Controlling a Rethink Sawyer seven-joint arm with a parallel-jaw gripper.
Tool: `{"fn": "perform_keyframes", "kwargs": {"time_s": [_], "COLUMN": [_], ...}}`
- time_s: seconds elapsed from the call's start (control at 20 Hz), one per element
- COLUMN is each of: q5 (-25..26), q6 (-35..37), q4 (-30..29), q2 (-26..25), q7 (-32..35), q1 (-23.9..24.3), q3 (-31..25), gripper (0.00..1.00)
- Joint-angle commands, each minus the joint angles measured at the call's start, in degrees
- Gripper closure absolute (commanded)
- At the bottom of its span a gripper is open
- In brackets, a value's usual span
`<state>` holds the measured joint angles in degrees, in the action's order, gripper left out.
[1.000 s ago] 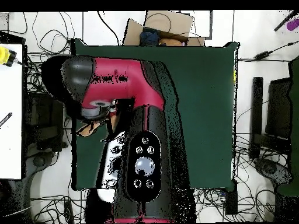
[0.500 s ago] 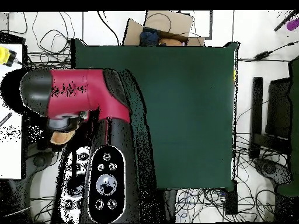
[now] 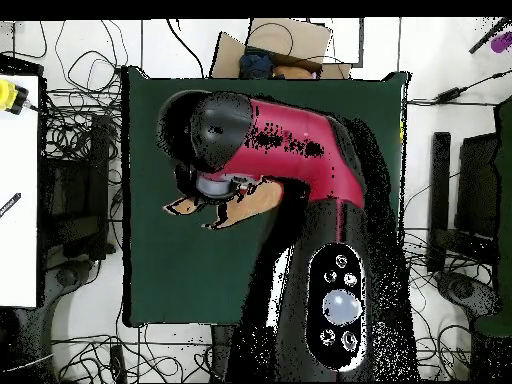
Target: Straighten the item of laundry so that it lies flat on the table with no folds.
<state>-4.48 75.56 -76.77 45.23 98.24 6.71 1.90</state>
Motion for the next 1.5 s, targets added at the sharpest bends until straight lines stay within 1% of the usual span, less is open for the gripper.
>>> {"fn": "perform_keyframes", "kwargs": {"time_s": [0.05,0.25,0.35,0.75,1.2,1.3,1.5], "q5": [2.2,3.0,3.2,2.6,3.7,3.6,2.5], "q6": [0.6,2.8,2.6,-4.1,-4.3,-6.0,-13.9], "q4": [-3.1,-1.0,-1.2,-6.8,-8.5,-10.7,-19.2], "q2": [-2.8,-3.7,-3.5,-2.4,-1.1,0.1,4.4], "q7": [-8.0,-8.6,-8.8,-13.1,-11.5,-10.8,-7.3], "q1": [1.2,2.1,2.4,6.4,7.9,8.0,7.8], "q3": [-8.3,-9.4,-9.7,-13.0,-15.0,-15.1,-14.0], "gripper": [1.00,1.00,1.00,1.00,1.00,1.00,1.00]}}
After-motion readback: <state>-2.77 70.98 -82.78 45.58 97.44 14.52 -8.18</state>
